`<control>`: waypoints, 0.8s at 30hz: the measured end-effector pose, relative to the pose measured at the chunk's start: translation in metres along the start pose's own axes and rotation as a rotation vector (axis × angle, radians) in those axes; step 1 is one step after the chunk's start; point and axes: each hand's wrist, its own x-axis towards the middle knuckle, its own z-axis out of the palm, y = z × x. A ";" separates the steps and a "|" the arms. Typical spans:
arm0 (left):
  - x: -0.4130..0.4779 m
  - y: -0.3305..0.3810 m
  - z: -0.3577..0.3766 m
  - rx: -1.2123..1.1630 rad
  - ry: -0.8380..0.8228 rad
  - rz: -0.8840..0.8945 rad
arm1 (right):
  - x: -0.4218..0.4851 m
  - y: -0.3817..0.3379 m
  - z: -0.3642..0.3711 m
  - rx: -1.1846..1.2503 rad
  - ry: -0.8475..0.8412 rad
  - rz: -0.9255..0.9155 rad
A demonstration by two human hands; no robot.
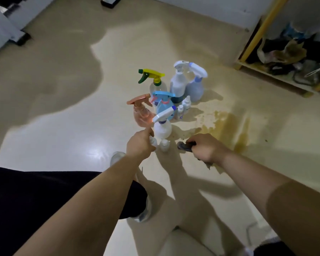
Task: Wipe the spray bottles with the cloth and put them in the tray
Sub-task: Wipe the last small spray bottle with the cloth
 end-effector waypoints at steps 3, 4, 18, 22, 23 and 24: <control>0.008 -0.004 0.012 0.022 0.046 0.009 | 0.009 0.008 0.005 0.005 0.017 0.009; 0.010 -0.006 0.016 0.015 0.046 0.010 | 0.012 0.009 0.006 0.014 0.026 0.007; -0.030 0.030 -0.057 0.351 -0.099 -0.019 | -0.025 0.005 -0.041 0.449 0.048 -0.018; -0.049 0.076 -0.082 0.199 -0.030 0.154 | -0.049 0.021 -0.053 0.578 0.093 0.008; -0.054 0.088 -0.082 0.064 -0.116 0.220 | -0.052 0.026 -0.053 0.625 0.102 0.019; -0.058 0.101 -0.080 -0.080 -0.218 0.269 | -0.057 0.031 -0.053 0.685 0.105 0.028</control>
